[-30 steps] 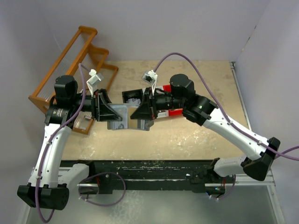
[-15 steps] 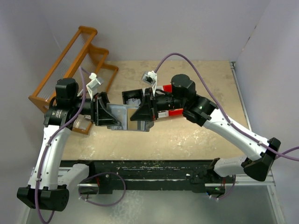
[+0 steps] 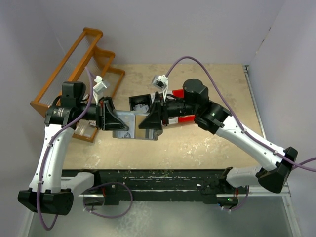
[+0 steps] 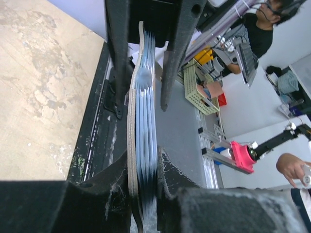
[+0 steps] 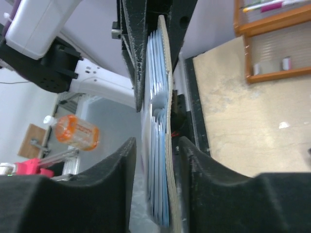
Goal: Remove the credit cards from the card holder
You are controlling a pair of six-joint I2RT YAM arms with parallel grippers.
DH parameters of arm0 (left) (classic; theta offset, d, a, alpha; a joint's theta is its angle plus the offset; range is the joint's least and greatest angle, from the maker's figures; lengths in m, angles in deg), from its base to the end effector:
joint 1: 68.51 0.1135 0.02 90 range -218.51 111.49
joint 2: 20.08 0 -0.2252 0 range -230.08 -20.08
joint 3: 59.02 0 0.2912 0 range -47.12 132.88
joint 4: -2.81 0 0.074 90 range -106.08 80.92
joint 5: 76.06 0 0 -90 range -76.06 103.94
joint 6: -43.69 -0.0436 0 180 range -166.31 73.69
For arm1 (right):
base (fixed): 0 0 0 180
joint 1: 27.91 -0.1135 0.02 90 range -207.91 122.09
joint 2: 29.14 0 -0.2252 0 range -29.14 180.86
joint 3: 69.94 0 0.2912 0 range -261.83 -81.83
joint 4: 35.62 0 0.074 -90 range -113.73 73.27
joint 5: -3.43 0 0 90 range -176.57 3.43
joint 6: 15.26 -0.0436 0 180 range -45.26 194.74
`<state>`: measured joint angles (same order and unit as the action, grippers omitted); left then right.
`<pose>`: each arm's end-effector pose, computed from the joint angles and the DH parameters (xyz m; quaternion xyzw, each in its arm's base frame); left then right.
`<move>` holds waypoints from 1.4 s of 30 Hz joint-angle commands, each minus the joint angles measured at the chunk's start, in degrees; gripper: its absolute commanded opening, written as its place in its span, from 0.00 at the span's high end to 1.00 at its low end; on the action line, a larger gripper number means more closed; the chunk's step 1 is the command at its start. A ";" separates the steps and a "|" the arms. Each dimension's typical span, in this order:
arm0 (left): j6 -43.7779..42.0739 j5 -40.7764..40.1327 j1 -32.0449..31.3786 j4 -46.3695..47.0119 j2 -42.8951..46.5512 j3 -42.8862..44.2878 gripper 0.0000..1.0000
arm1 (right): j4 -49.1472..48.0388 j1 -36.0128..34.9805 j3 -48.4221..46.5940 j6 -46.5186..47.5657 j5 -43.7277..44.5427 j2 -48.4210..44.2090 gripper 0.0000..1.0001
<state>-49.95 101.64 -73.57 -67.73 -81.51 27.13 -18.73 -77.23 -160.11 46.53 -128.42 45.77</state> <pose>0.2249 -0.0636 0.3787 0.3105 0.6465 -0.6452 0.2632 0.2053 0.2834 0.4045 -0.3674 0.6129 0.6073 0.3473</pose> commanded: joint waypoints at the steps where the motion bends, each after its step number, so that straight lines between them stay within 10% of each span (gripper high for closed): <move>1: 11.17 0.43 0.14 10.64 2.69 -0.58 0.99 | -2.01 3.34 -0.36 -0.11 0.88 -2.48 0.46; 6: 22.69 -7.97 0.14 23.77 5.60 -4.02 1.00 | 1.69 12.80 0.73 -3.94 5.42 -3.87 0.29; 16: 20.02 -24.46 0.31 18.49 1.60 -3.82 1.00 | -7.14 11.45 7.06 -10.45 15.03 -14.74 0.32; 42: 24.93 -4.84 0.40 22.84 1.40 -3.26 1.00 | -30.37 2.47 13.92 -21.34 7.15 0.39 0.44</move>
<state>-27.32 88.29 -73.02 -48.87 -81.82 23.24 -43.08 -74.85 -146.39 26.78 -121.09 45.10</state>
